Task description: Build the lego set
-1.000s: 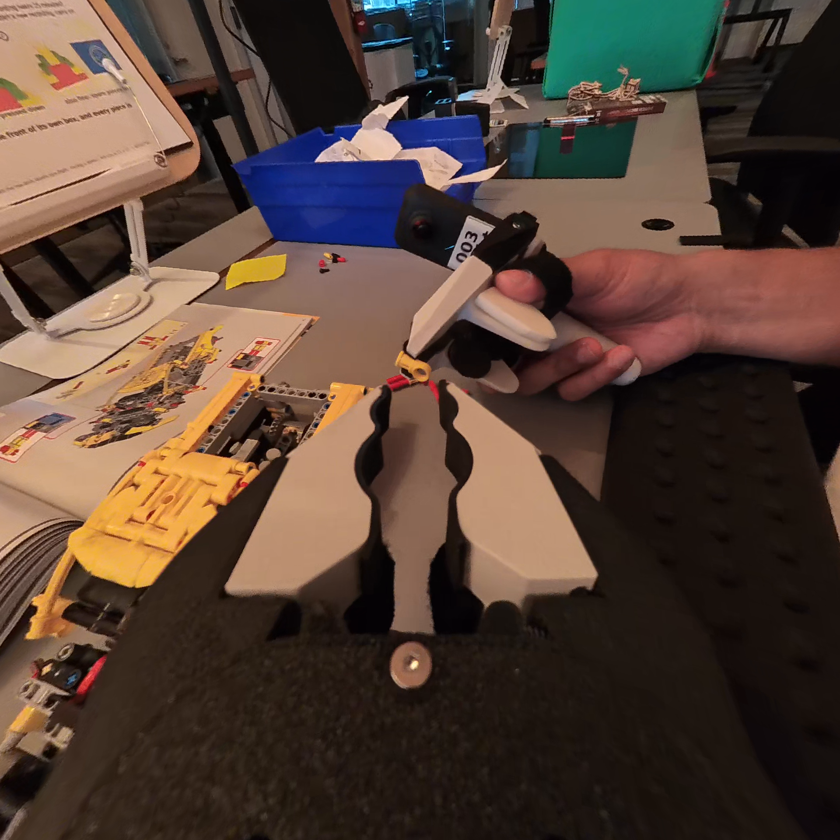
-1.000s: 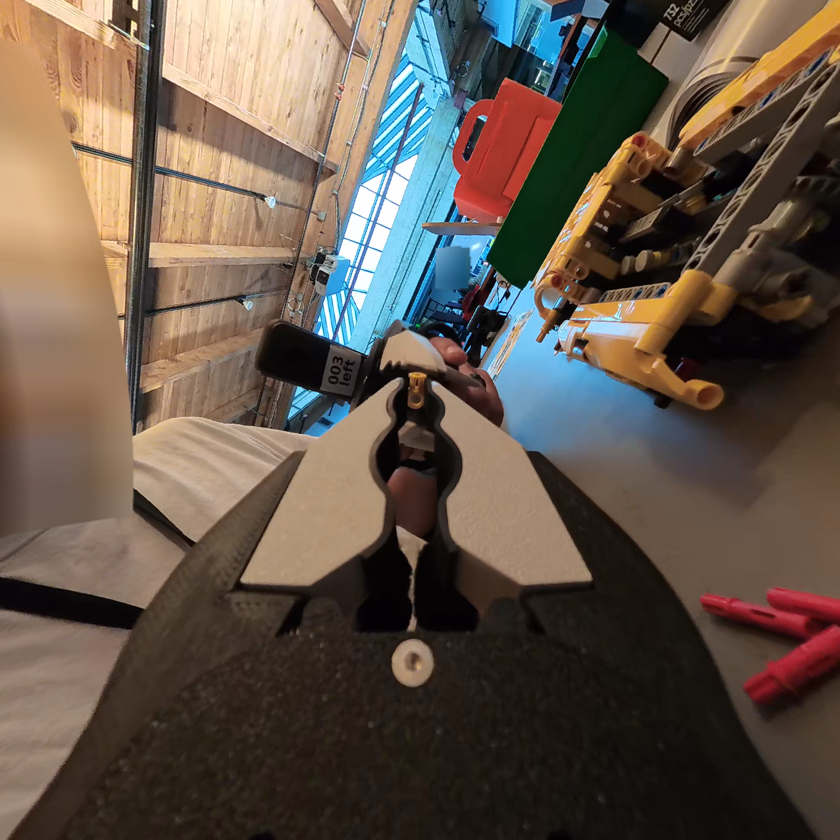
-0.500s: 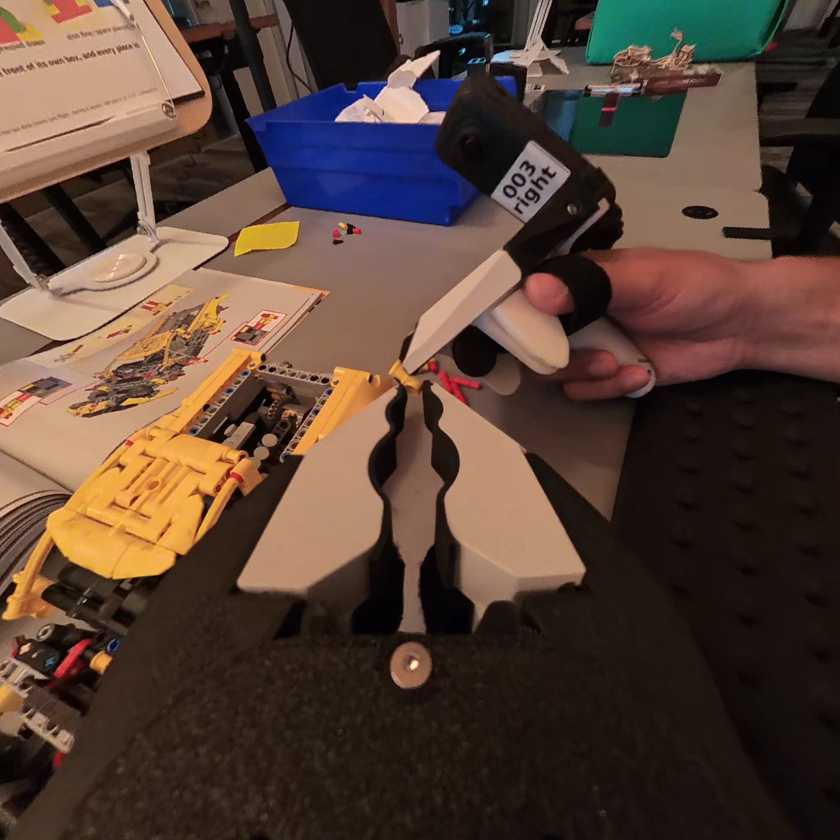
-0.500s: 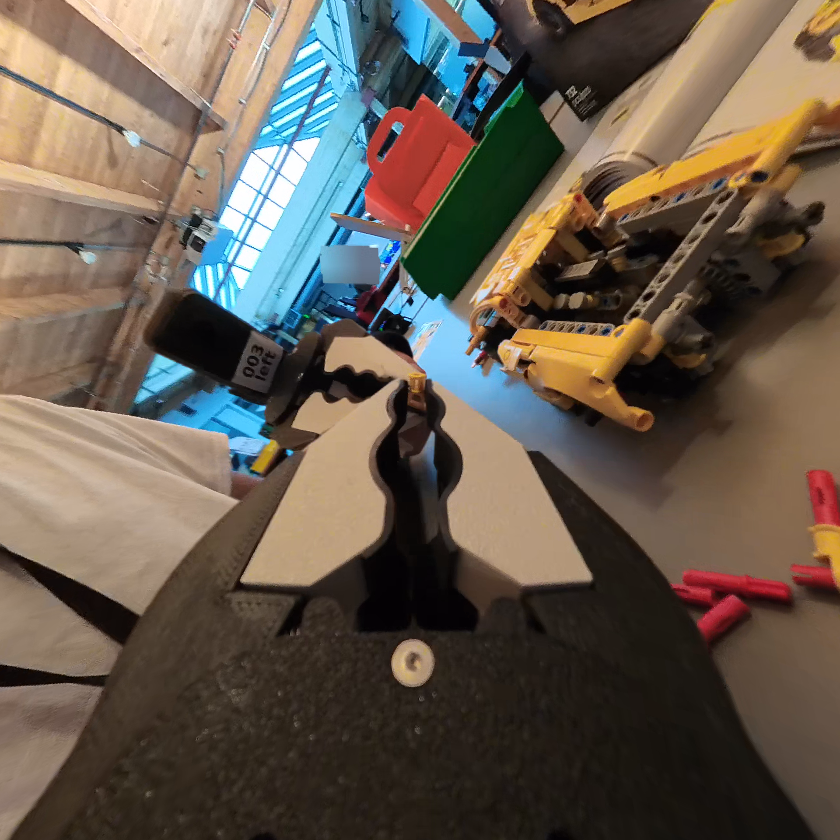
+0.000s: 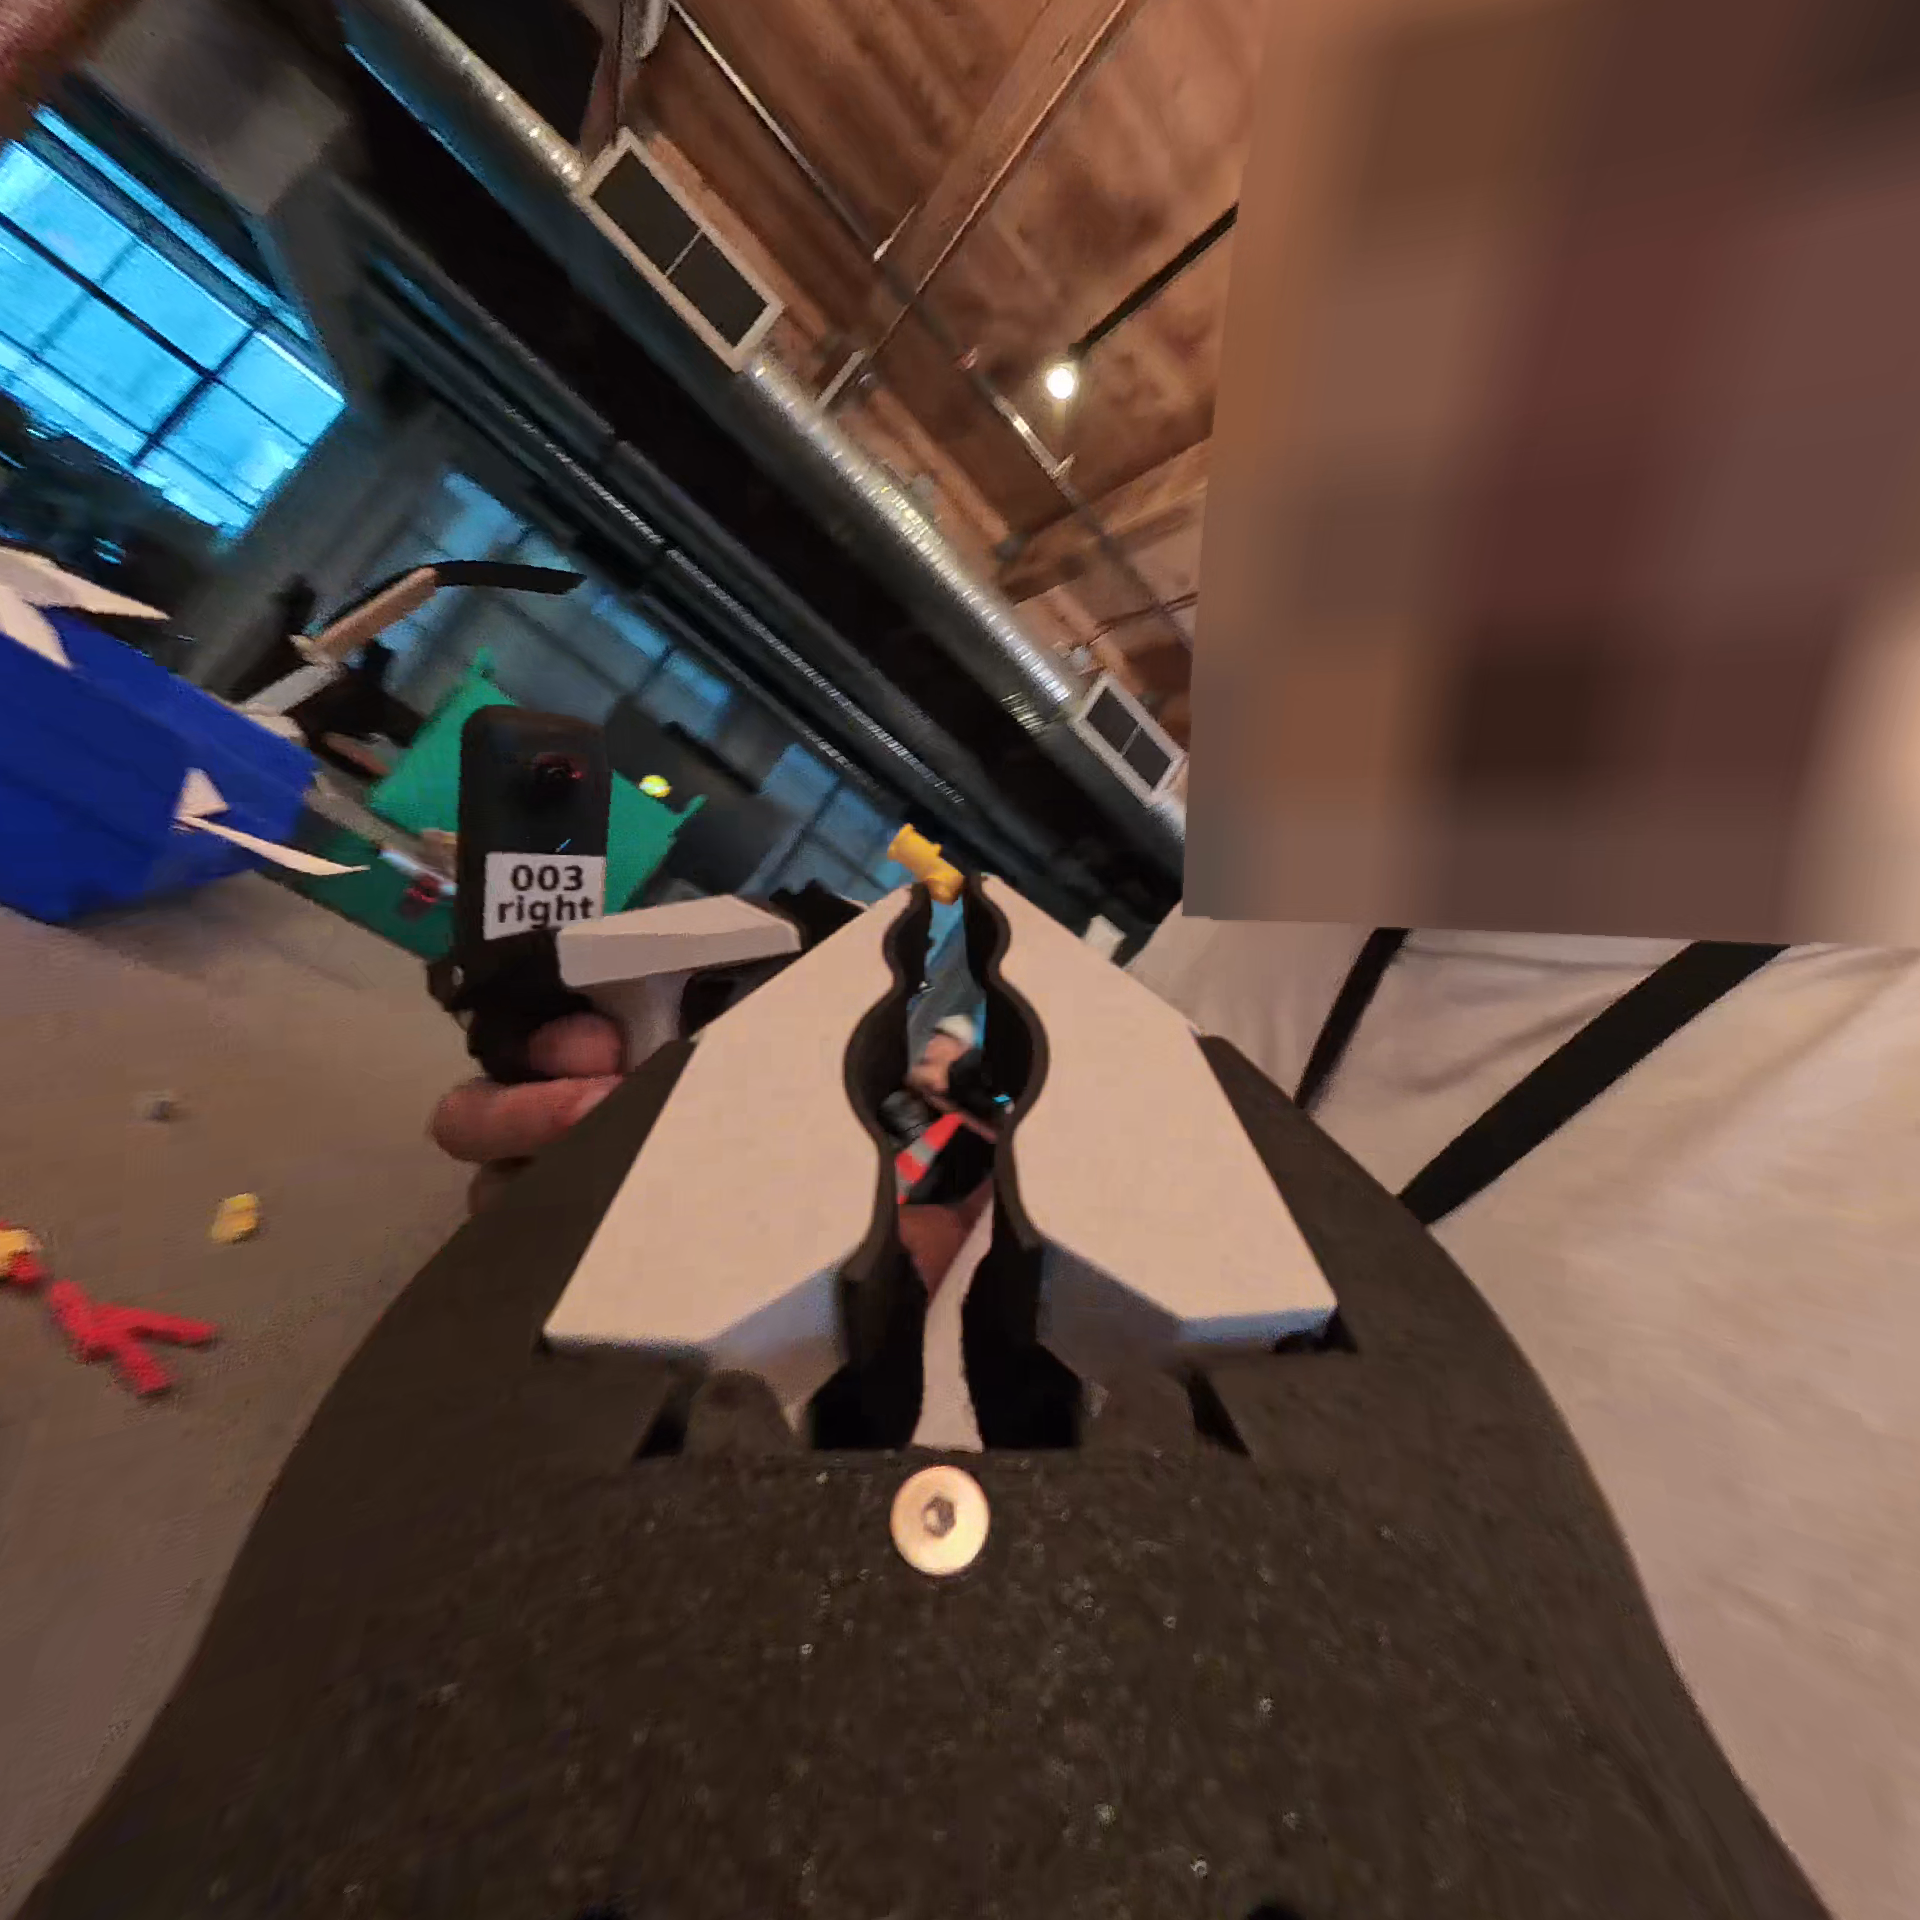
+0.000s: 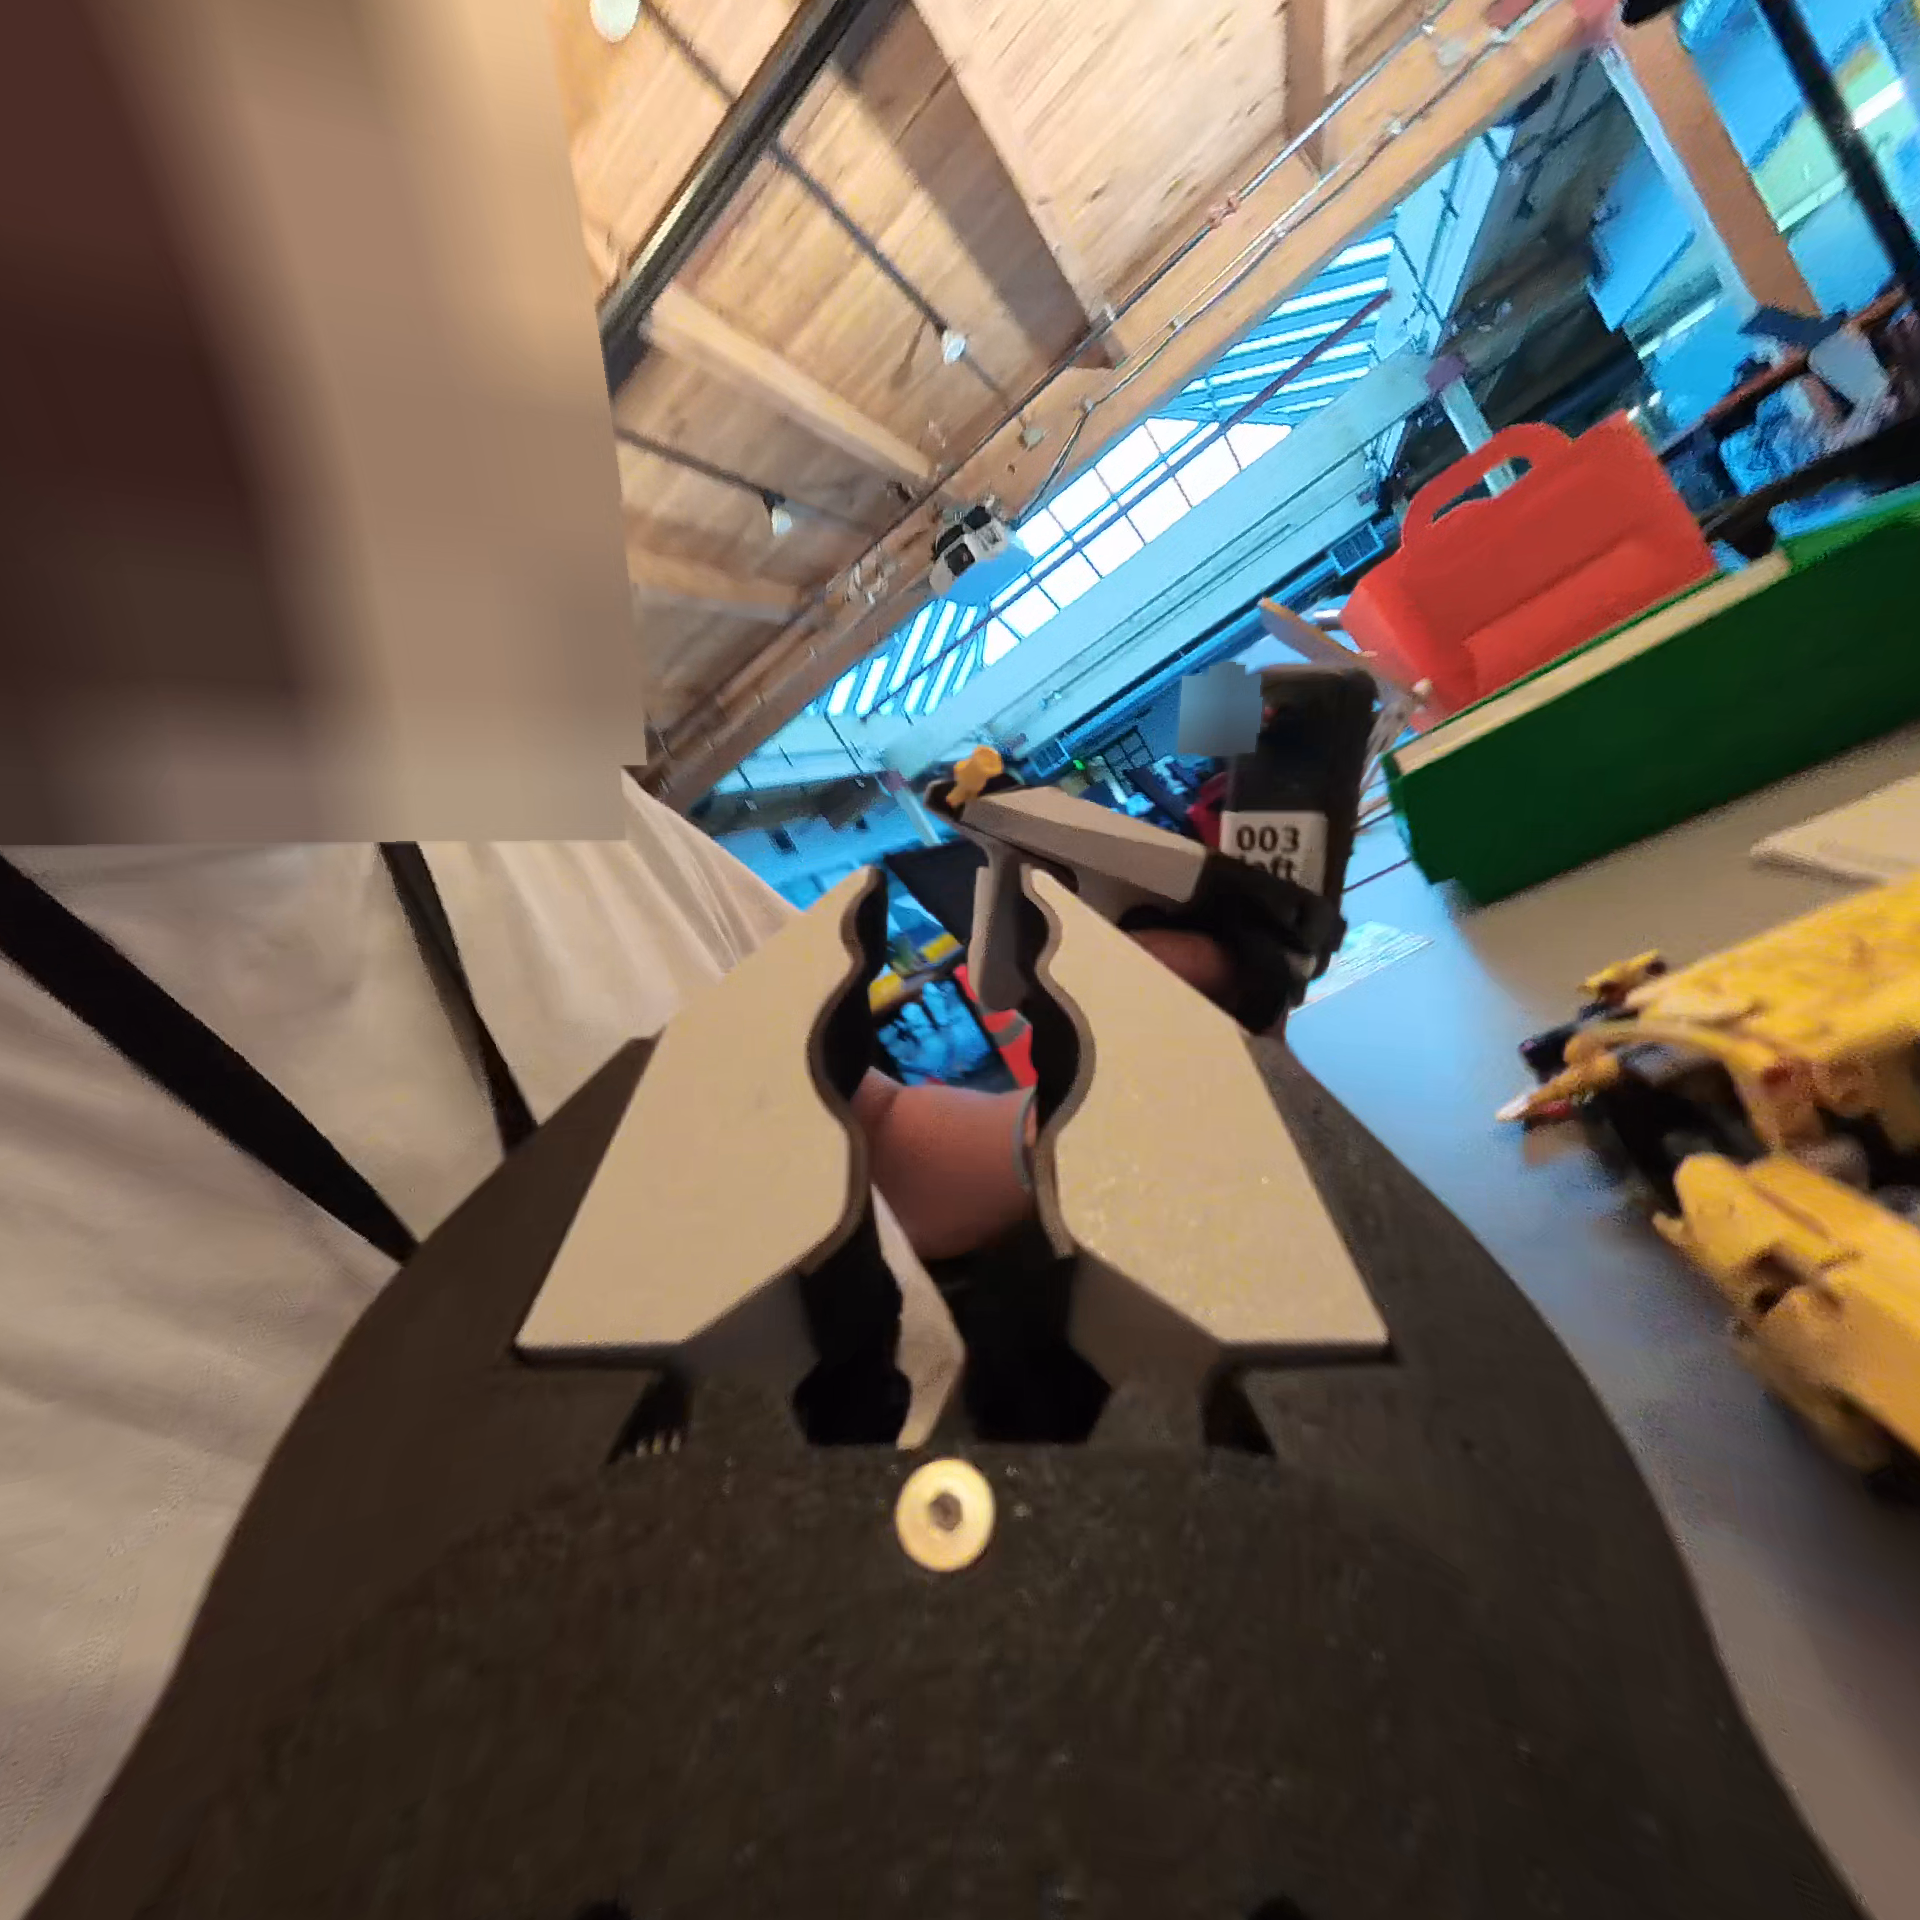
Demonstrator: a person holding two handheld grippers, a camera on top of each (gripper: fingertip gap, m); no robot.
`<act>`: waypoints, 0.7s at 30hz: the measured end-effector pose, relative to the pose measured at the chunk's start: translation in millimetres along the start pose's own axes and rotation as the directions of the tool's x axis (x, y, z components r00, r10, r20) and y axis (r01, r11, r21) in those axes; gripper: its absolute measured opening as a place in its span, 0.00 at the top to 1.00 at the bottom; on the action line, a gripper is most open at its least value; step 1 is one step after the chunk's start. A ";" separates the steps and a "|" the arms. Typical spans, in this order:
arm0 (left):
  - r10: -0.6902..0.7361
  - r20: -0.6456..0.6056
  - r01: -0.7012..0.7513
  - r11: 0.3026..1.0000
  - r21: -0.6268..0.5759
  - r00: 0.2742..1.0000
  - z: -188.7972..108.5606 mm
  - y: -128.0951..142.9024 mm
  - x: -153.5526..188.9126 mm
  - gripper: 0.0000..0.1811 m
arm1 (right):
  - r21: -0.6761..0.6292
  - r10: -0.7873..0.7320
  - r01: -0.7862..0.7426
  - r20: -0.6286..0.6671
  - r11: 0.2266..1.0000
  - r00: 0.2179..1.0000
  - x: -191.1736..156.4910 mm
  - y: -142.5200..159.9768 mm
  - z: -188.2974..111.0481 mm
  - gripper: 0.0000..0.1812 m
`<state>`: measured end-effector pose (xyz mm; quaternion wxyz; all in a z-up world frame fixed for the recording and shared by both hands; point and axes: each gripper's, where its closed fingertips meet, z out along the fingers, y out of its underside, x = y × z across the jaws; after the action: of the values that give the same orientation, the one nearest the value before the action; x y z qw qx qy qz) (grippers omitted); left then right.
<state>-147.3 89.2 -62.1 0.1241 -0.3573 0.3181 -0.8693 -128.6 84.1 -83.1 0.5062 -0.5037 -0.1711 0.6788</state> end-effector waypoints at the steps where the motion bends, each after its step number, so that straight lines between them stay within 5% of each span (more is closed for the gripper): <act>1: -0.042 -0.030 0.043 0.999 0.012 0.999 0.2 0.1 1.4 0.97 | -0.005 -0.063 0.063 0.007 0.998 0.998 -3.0 0.7 4.3 0.88; 6: -0.160 -0.135 0.159 0.987 -0.018 0.978 4.7 7.3 9.0 0.97 | 0.023 -0.109 0.107 0.073 0.994 0.991 -13.6 -2.1 18.0 0.89; 16: -0.135 -0.083 0.125 0.986 -0.109 0.987 12.3 27.2 5.1 0.97 | -0.004 -0.015 0.015 0.105 1.000 0.994 -16.4 3.3 18.0 0.97; 21: -0.034 0.089 0.044 0.992 -0.115 0.995 8.0 27.4 -18.1 0.96 | -0.043 0.095 -0.095 -0.014 0.995 0.995 4.3 2.5 9.1 0.98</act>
<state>-129.1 72.6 -85.2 0.0995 -0.4077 0.3556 -0.8351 -137.6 89.3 -83.2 0.4633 -0.5260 -0.1588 0.6953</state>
